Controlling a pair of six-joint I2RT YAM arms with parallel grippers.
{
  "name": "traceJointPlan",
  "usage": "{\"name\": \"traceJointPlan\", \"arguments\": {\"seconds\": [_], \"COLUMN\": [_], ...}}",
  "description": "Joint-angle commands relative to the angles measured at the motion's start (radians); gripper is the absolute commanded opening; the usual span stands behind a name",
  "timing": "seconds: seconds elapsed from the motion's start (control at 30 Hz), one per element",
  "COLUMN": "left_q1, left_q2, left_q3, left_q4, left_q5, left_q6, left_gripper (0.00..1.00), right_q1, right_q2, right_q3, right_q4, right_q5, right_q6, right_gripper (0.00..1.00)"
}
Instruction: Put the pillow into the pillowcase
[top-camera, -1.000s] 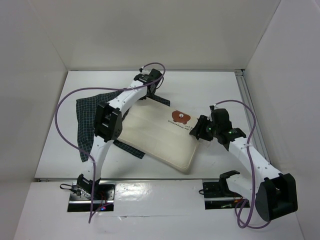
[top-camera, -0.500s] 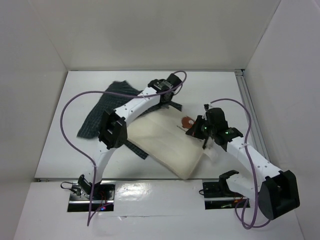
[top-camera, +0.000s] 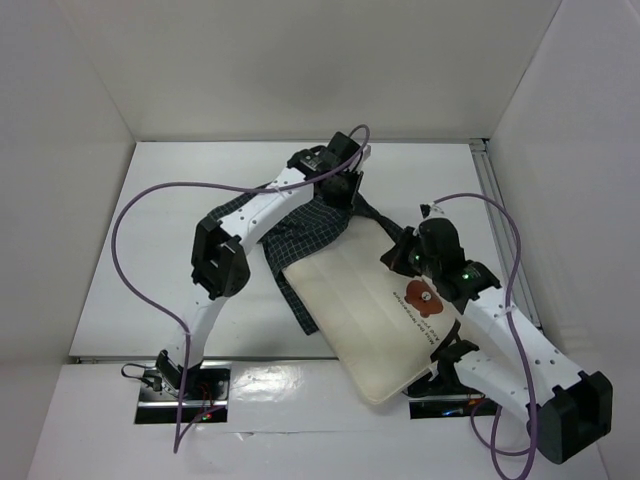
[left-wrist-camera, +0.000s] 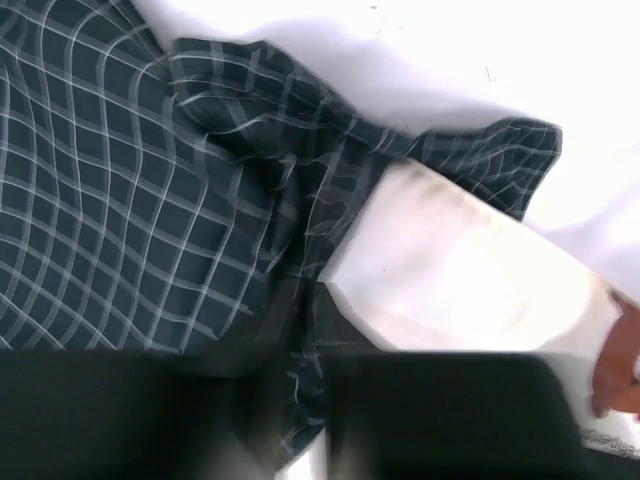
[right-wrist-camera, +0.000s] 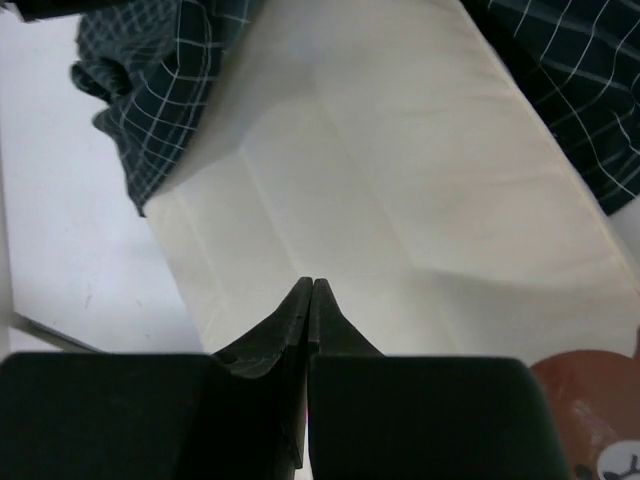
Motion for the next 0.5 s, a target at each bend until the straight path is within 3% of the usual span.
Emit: {"name": "traceJointPlan", "arguments": {"seconds": [0.0,0.1,0.17,0.2,0.23,0.27,0.3,0.37,0.4,0.47], "left_q1": [-0.004,-0.004,-0.004,-0.004,-0.004,-0.004,0.005,0.028,0.04,0.103], "left_q2": [-0.056,-0.109,-0.149,-0.163,-0.178,-0.211,-0.233,-0.294,-0.378,-0.469], "left_q3": [0.024,-0.016,-0.016,-0.016,-0.026,-0.026,-0.039,-0.152,-0.217,-0.428], "left_q4": [-0.042,-0.042,-0.064,-0.076,-0.085,-0.11,-0.125,-0.134,-0.144,-0.13], "left_q5": [-0.029,-0.061,-0.105,-0.122,-0.157,-0.182,-0.208,-0.283,-0.302,-0.313], "left_q6": [-0.023,-0.023,-0.023,-0.023,-0.034,-0.061,-0.083,-0.136,-0.2,-0.27], "left_gripper": [0.35,0.82,0.91,0.93,0.95,0.93,0.9,0.76,0.73,0.71], "right_q1": [0.004,0.004,0.004,0.004,0.004,0.029,0.049,0.117,0.209,0.312], "right_q2": [0.004,0.015,0.059,0.082,0.105,0.147,0.164,0.198,0.198,0.224], "right_q3": [0.039,0.066,0.12,0.144,0.17,0.215,0.236,0.285,0.298,0.318], "right_q4": [-0.074,-0.086,-0.105,-0.137,-0.152,-0.167,-0.201,-0.229,-0.252,-0.27], "right_q5": [0.066,0.075,0.055,0.04,0.018,-0.026,-0.026,0.027,0.061,0.182], "right_q6": [-0.04,-0.094,-0.158,-0.189,-0.218,-0.274,-0.296,-0.322,-0.322,-0.303], "right_gripper": [0.0,0.0,0.0,0.09,0.25,0.66,0.78,0.91,0.99,1.0]}}
